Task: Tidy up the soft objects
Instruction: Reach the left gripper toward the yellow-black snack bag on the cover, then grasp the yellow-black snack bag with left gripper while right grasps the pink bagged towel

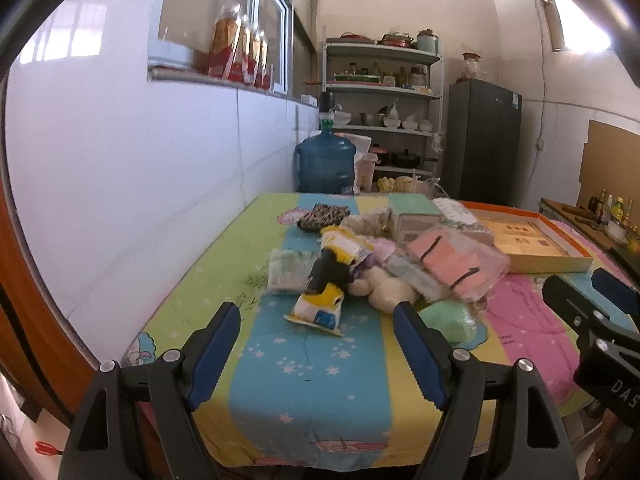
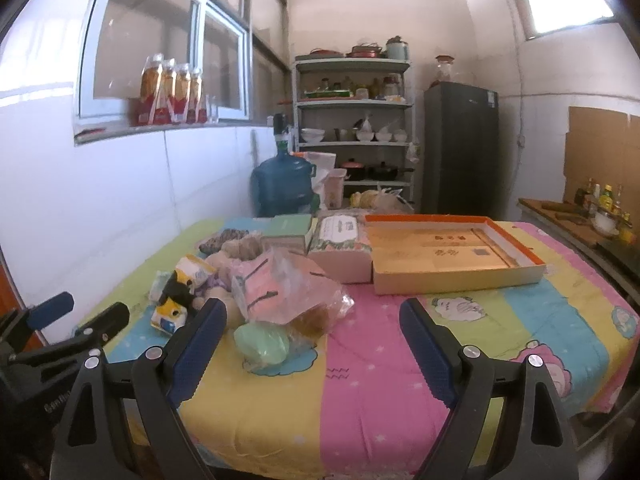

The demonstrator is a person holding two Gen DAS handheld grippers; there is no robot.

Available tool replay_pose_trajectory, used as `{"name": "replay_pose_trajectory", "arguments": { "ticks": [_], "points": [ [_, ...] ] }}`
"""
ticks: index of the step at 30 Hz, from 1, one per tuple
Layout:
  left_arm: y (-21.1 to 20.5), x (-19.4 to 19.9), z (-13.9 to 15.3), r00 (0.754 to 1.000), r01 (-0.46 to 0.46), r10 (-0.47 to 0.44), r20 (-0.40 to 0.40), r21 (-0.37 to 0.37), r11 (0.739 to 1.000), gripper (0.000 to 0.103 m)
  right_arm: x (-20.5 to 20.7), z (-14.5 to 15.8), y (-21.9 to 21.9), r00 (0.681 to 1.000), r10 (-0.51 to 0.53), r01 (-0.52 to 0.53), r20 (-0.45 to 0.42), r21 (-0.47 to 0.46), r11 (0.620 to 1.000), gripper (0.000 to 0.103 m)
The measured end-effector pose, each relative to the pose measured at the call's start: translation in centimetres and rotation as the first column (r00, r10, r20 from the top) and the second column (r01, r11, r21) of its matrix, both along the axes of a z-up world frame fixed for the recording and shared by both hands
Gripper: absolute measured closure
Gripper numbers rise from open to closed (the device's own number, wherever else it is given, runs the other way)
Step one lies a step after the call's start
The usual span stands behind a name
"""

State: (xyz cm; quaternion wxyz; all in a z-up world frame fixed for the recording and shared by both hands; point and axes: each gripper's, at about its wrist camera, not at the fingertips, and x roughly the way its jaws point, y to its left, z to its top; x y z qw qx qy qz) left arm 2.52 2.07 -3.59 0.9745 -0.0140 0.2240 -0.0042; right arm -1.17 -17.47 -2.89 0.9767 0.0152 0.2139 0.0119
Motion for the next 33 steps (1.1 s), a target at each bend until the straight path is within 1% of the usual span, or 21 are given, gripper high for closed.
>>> {"name": "replay_pose_trajectory", "arguments": {
  "ticks": [3, 5, 6, 7, 9, 12, 14, 16, 18, 19, 20, 21, 22, 24, 27, 28, 29, 30, 31, 32, 33],
  "points": [
    [0.8, 1.2, -1.1, 1.000, 0.000, 0.000, -0.029, -0.010, 1.000, 0.024, 1.3, -1.2, 0.2, 0.999, 0.034, -0.034, -0.034, -0.010, 0.999, 0.014],
    [1.4, 2.0, -1.7, 0.999, 0.001, 0.001, -0.053, 0.027, 1.000, 0.024, 2.5, -2.0, 0.3, 0.997, 0.053, -0.054, -0.054, -0.018, 0.998, 0.014],
    [1.7, 2.4, -1.9, 0.998, 0.000, 0.001, -0.060, 0.019, 1.000, 0.024, 3.3, -2.2, 0.3, 0.996, 0.064, -0.065, -0.061, -0.026, 0.998, 0.014],
    [2.3, 2.9, -2.0, 0.998, -0.001, 0.006, -0.067, 0.071, 0.997, 0.024, 4.0, -2.2, 0.3, 0.996, 0.070, -0.072, -0.063, -0.027, 0.997, 0.014],
    [2.5, 3.7, -2.1, 0.998, 0.006, -0.001, -0.068, 0.075, 0.997, 0.024, 5.5, -2.1, 0.1, 0.995, 0.076, -0.078, -0.060, -0.026, 0.997, 0.014],
    [2.5, 5.0, -2.0, 0.997, 0.046, -0.041, -0.071, 0.068, 0.997, 0.024, 7.9, -1.8, 0.0, 0.996, 0.073, -0.076, -0.058, -0.036, 0.996, 0.014],
    [2.4, 6.3, -2.0, 0.993, 0.078, -0.073, -0.092, 0.054, 0.995, 0.024, 9.4, -1.9, -0.2, 0.993, 0.092, -0.094, -0.075, -0.022, 0.995, 0.014],
    [2.3, 7.5, -2.4, 0.986, 0.099, -0.093, -0.137, 0.039, 0.994, 0.024, 10.6, -1.8, -0.4, 0.990, 0.109, -0.109, -0.091, -0.002, 0.994, 0.014],
    [1.9, 8.8, -3.0, 0.982, 0.113, -0.103, -0.160, 0.057, 0.992, 0.024, 11.9, -2.0, -0.3, 0.988, 0.112, -0.113, -0.109, -0.001, 0.994, 0.014],
    [1.7, 9.5, -3.2, 0.979, 0.121, -0.108, -0.171, 0.072, 0.990, 0.024, 12.3, -2.2, -0.3, 0.987, 0.113, -0.114, -0.117, -0.002, 0.993, 0.014],
    [1.6, 10.1, -3.7, 0.976, 0.131, -0.117, -0.185, 0.069, 0.989, 0.024, 12.6, -2.4, -0.4, 0.985, 0.119, -0.120, -0.127, 0.001, 0.993, 0.014],
    [1.5, 10.4, -4.2, 0.970, 0.138, -0.126, -0.208, 0.043, 0.990, 0.024, 12.9, -2.6, -0.4, 0.982, 0.128, -0.128, -0.139, 0.010, 0.992, 0.014],
    [1.4, 11.2, -4.7, 0.965, 0.140, -0.128, -0.227, 0.039, 0.989, 0.024, 13.0, -2.8, -0.4, 0.980, 0.134, -0.133, -0.148, 0.019, 0.991, 0.014],
    [1.1, 11.9, -5.4, 0.960, 0.146, -0.138, -0.245, 0.016, 0.989, 0.024, 13.6, -3.3, -0.8, 0.973, 0.151, -0.145, -0.172, 0.050, 0.988, 0.014],
    [1.1, 12.5, -5.9, 0.956, 0.151, -0.146, -0.254, -0.001, 0.989, 0.024, 13.9, -3.6, -1.1, 0.969, 0.177, -0.165, -0.174, 0.084, 0.983, 0.014],
    [1.2, 12.8, -6.2, 0.954, 0.151, -0.147, -0.263, -0.002, 0.988, 0.028, 13.8, -3.7, -1.1, 0.967, 0.186, -0.173, -0.172, 0.089, 0.981, 0.016],
    [1.2, 13.0, -6.3, 0.952, 0.153, -0.149, -0.268, -0.006, 0.988, 0.033, 13.8, -3.8, -1.1, 0.965, 0.198, -0.184, -0.172, 0.094, 0.978, 0.023],
    [1.2, 13.3, -6.6, 0.946, 0.153, -0.151, -0.286, -0.015, 0.988, 0.046, 13.8, -3.8, -1.2, 0.961, 0.214, -0.198, -0.175, 0.103, 0.975, 0.029],
    [1.1, 13.3, -6.9, 0.944, 0.151, -0.152, -0.293, -0.027, 0.988, 0.050, 13.9, -3.9, -1.2, 0.957, 0.226, -0.209, -0.181, 0.111, 0.972, 0.041],
    [1.0, 13.2, -6.9, 0.947, 0.151, -0.151, -0.285, -0.024, 0.988, 0.052, 13.9, -3.9, -1.1, 0.955, 0.232, -0.214, -0.182, 0.115, 0.970, 0.048],
    [0.9, 13.2, -6.9, 0.948, 0.153, -0.151, -0.279, -0.015, 0.988, 0.053, 13.8, -3.9, -1.2, 0.955, 0.237, -0.218, -0.179, 0.119, 0.969, 0.051]
  ]
}}
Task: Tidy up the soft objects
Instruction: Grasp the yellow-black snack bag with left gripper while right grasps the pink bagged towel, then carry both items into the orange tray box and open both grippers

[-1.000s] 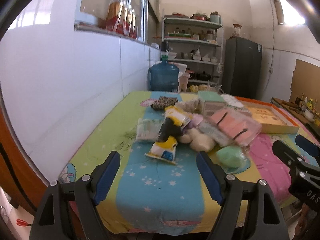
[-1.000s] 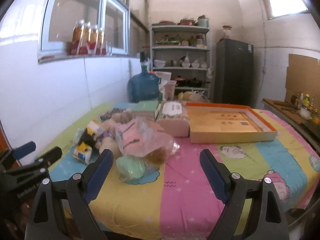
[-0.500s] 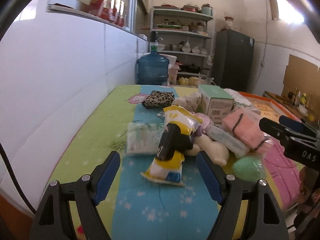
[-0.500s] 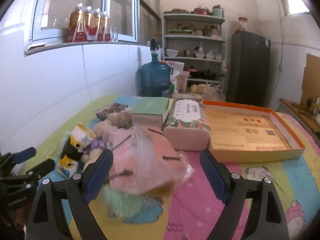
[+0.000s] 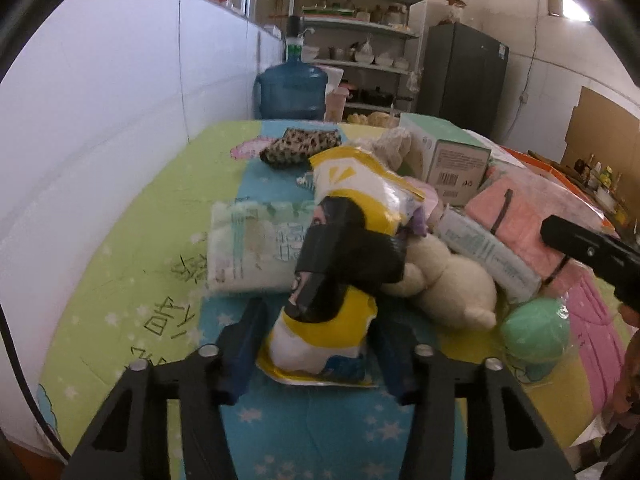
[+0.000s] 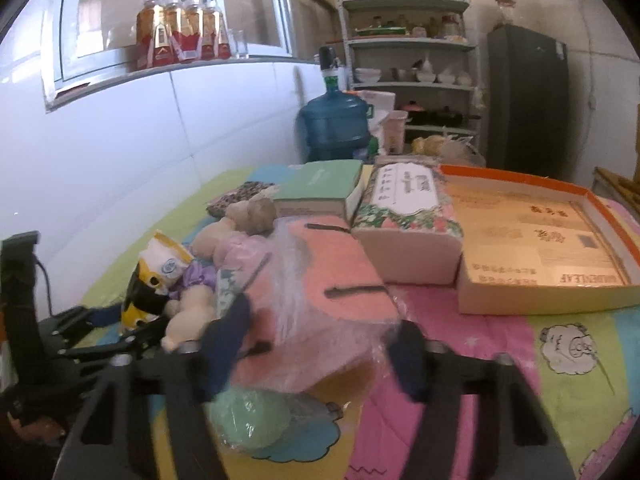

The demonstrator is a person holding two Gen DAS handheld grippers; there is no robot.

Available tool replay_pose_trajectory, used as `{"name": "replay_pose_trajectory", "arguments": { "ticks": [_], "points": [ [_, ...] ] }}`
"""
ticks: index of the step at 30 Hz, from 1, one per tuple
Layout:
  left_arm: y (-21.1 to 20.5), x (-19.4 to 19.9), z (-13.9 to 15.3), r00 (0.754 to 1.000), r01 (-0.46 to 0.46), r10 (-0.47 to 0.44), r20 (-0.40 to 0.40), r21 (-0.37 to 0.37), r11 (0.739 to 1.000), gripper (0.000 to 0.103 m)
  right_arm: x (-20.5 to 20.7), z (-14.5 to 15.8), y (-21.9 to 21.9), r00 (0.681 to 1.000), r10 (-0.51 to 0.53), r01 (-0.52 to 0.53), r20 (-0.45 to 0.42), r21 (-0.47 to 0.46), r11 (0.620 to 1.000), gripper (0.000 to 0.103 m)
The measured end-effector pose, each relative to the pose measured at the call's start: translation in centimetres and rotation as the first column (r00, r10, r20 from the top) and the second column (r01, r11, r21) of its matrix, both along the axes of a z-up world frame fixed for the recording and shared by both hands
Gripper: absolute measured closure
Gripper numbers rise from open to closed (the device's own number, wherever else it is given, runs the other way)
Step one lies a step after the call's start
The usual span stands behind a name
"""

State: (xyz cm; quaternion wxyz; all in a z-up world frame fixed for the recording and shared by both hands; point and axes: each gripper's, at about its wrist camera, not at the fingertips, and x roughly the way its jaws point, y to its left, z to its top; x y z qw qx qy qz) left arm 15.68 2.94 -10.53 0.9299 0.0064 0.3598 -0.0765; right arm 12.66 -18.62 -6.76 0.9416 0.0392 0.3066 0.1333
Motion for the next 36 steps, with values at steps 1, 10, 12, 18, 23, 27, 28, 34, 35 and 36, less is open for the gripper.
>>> {"name": "replay_pose_trajectory", "arguments": {
  "ticks": [1, 10, 12, 18, 23, 27, 28, 34, 35, 36],
  "points": [
    [-0.1, -0.2, 0.0, 1.000, 0.000, 0.000, 0.001, -0.009, 1.000, 0.054, -0.1, 0.0, -0.1, 1.000, -0.002, 0.002, 0.005, 0.005, 1.000, 0.056],
    [-0.3, -1.8, 1.3, 0.999, 0.008, -0.005, 0.041, -0.068, 0.998, 0.062, -1.1, 1.2, -1.2, 0.999, 0.001, -0.003, 0.053, 0.046, 0.999, 0.088],
    [-0.3, -2.4, 2.0, 0.998, 0.005, 0.000, 0.065, -0.075, 0.997, 0.062, -1.3, 1.7, -1.4, 0.998, -0.003, 0.000, 0.069, 0.053, 0.999, 0.089],
    [-1.2, -2.9, 3.6, 0.994, 0.018, -0.012, 0.106, -0.057, 0.998, 0.062, -1.9, 2.9, -1.9, 0.995, -0.006, -0.001, 0.105, 0.062, 0.998, 0.089],
    [-2.4, -3.1, 5.0, 0.990, 0.044, -0.037, 0.139, -0.047, 0.998, 0.062, -2.4, 3.6, -2.7, 0.991, -0.014, 0.004, 0.130, 0.081, 0.997, 0.089],
    [-4.6, -2.8, 6.7, 0.984, 0.077, -0.070, 0.162, -0.038, 0.996, 0.062, -2.6, 4.5, -4.0, 0.986, -0.045, 0.029, 0.160, 0.100, 0.995, 0.089],
    [-5.0, -2.7, 7.2, 0.983, 0.086, -0.078, 0.167, -0.040, 0.995, 0.062, -2.6, 4.7, -4.4, 0.985, -0.054, 0.037, 0.165, 0.104, 0.994, 0.089],
    [-9.3, -1.8, 8.8, 0.973, 0.149, -0.138, 0.183, -0.049, 0.988, 0.061, -2.7, 5.8, -7.6, 0.973, -0.129, 0.109, 0.192, 0.111, 0.988, 0.089],
    [-10.3, -1.5, 9.1, 0.972, 0.165, -0.153, 0.181, -0.058, 0.985, 0.061, -2.7, 6.0, -8.1, 0.971, -0.140, 0.120, 0.196, 0.110, 0.987, 0.089],
    [-11.3, -1.2, 9.3, 0.969, 0.182, -0.168, 0.182, -0.063, 0.981, 0.061, -2.6, 6.2, -9.0, 0.967, -0.159, 0.139, 0.200, 0.109, 0.984, 0.089]
  ]
}}
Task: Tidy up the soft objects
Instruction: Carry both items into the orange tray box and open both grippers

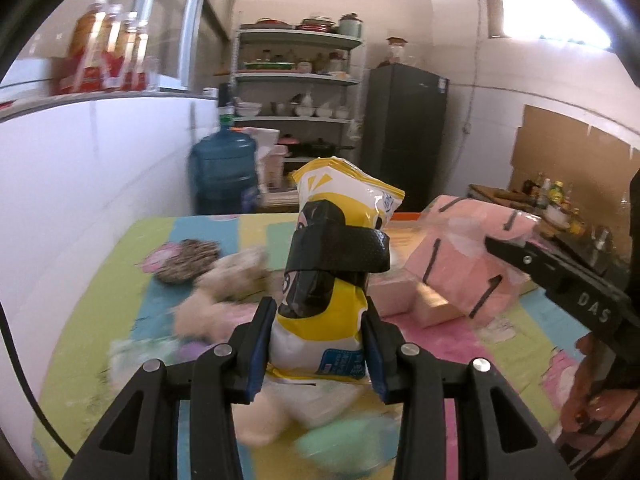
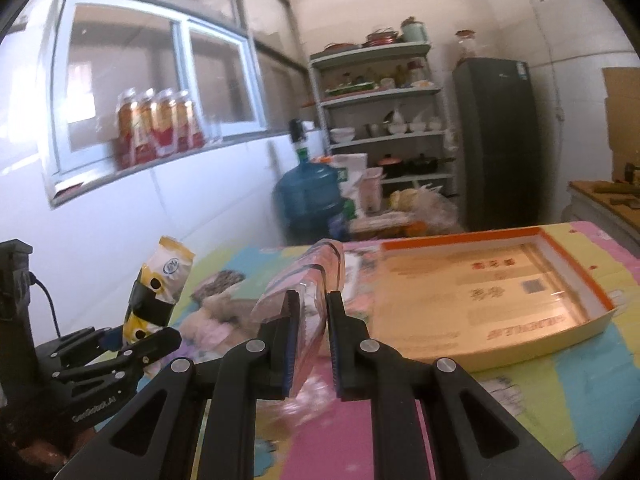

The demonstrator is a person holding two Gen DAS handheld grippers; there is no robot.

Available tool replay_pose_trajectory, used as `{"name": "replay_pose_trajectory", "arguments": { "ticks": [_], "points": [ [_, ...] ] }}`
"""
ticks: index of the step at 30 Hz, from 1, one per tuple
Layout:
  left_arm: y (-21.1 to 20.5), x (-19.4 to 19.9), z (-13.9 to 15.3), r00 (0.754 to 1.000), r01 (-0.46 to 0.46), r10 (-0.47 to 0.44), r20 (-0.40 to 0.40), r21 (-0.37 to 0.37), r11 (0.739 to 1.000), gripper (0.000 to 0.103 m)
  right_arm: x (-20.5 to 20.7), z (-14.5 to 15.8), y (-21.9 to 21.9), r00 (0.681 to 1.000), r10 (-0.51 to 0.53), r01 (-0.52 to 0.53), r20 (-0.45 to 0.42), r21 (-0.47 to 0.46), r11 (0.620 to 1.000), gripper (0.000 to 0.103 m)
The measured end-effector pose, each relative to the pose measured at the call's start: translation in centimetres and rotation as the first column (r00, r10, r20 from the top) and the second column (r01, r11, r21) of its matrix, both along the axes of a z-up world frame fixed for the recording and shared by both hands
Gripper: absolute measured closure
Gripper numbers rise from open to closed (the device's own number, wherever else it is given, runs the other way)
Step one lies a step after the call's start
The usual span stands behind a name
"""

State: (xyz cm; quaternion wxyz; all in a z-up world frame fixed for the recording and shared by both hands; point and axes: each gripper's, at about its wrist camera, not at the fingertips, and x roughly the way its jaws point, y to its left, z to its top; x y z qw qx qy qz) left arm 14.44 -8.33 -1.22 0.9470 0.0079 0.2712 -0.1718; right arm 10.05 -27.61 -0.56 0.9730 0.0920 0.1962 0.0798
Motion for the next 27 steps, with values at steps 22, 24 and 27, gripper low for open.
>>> {"name": "replay_pose_trajectory", "arguments": {
  "ticks": [22, 24, 27],
  "points": [
    [-16.6, 8.1, -1.9, 0.985, 0.152, -0.150, -0.080, 0.019, 0.988, 0.062, 5.3, -2.4, -16.0, 0.977, -0.198, 0.203, -0.080, 0.061, 0.977, 0.093],
    [-17.6, 9.0, -2.8, 0.984, 0.149, -0.146, -0.104, 0.021, 0.989, 0.061, 6.0, -3.3, -17.3, 0.972, -0.210, 0.219, -0.110, 0.073, 0.973, 0.093],
    [-18.4, 10.3, -3.9, 0.980, 0.140, -0.137, -0.144, 0.012, 0.990, 0.061, 7.0, -4.3, -18.5, 0.966, -0.212, 0.227, -0.149, 0.088, 0.970, 0.093]
  ]
}}
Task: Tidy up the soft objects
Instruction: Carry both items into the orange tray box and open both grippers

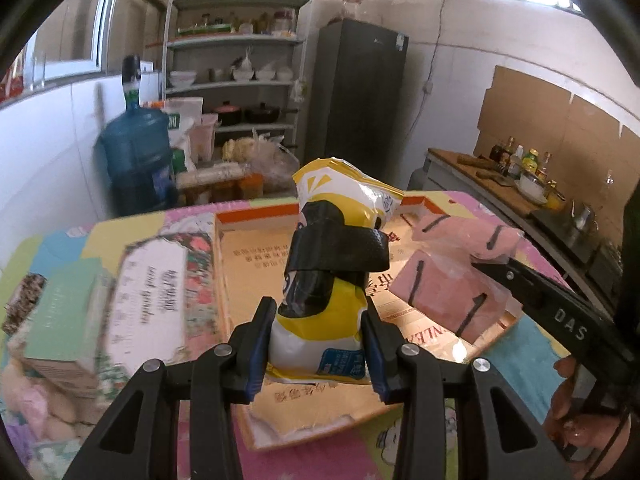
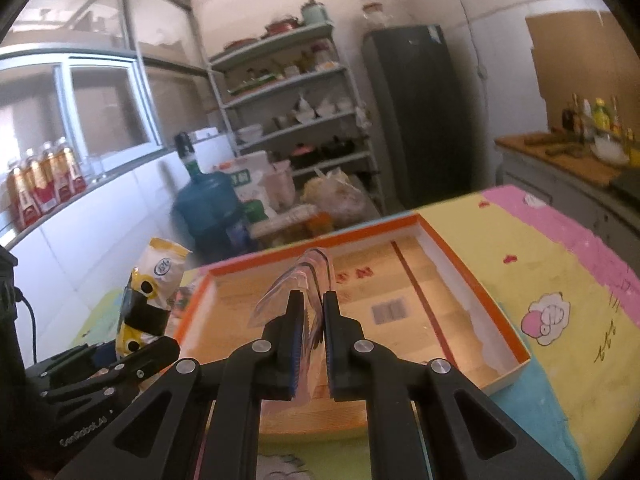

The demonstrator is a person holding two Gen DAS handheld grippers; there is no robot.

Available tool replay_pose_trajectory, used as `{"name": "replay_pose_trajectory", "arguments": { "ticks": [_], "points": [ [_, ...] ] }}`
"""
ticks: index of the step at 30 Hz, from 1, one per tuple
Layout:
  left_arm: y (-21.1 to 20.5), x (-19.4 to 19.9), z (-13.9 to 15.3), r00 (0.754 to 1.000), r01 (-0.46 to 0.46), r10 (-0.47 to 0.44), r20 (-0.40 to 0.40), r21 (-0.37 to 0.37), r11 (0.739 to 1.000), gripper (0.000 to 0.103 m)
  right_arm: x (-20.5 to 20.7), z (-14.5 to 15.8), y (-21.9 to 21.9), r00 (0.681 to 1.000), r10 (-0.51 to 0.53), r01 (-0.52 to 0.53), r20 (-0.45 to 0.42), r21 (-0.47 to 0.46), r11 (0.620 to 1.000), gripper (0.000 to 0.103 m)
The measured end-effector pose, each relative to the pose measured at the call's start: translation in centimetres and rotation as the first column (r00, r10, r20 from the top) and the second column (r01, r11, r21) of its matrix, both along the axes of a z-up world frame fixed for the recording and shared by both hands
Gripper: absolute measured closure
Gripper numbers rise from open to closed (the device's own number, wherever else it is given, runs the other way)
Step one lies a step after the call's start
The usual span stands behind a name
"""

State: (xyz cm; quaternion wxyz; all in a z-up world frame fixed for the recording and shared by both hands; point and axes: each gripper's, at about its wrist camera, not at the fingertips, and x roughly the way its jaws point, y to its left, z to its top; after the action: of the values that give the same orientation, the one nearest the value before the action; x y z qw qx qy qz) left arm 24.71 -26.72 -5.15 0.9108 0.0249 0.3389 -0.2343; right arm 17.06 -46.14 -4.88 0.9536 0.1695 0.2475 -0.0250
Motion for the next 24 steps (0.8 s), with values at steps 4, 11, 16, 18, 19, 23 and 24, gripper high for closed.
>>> {"name": "replay_pose_trajectory", "arguments": {
  "ticks": [4, 11, 16, 18, 19, 23, 24],
  "points": [
    [-0.9, 1.2, -1.2, 0.999, -0.003, 0.003, -0.036, -0.006, 1.000, 0.061, 1.0, -1.3, -1.0, 0.999, -0.011, 0.012, -0.046, 0.022, 1.000, 0.090],
    [-2.3, 1.5, -1.7, 1.000, -0.004, 0.004, -0.018, 0.011, 1.000, 0.042, 2.1, -2.6, -1.7, 0.995, -0.022, 0.026, -0.101, 0.039, 0.999, 0.069],
    [-2.7, 1.5, -2.0, 0.999, 0.030, -0.029, -0.038, 0.012, 0.999, 0.032, 2.2, -2.9, -1.8, 0.991, -0.045, 0.048, -0.124, 0.021, 0.999, 0.057],
    [-2.7, 1.2, -1.7, 1.000, 0.026, -0.026, -0.016, 0.017, 1.000, 0.022, 2.1, -2.9, -1.9, 0.989, -0.061, 0.063, -0.133, 0.013, 0.998, 0.042],
    [-2.7, 1.1, -1.6, 1.000, 0.026, -0.026, -0.006, 0.019, 0.999, 0.015, 2.0, -2.8, -2.0, 0.989, -0.066, 0.069, -0.136, 0.012, 0.998, 0.037],
    [-2.5, 0.1, -0.5, 0.998, 0.022, -0.024, 0.059, 0.028, 0.999, 0.010, 0.9, -2.3, -2.0, 0.989, -0.079, 0.081, -0.126, 0.005, 0.997, 0.029],
    [-2.5, -0.2, -0.2, 0.997, 0.022, -0.025, 0.073, 0.031, 0.999, 0.010, 0.6, -2.1, -2.0, 0.989, -0.083, 0.084, -0.118, 0.003, 0.996, 0.029]
  ]
}}
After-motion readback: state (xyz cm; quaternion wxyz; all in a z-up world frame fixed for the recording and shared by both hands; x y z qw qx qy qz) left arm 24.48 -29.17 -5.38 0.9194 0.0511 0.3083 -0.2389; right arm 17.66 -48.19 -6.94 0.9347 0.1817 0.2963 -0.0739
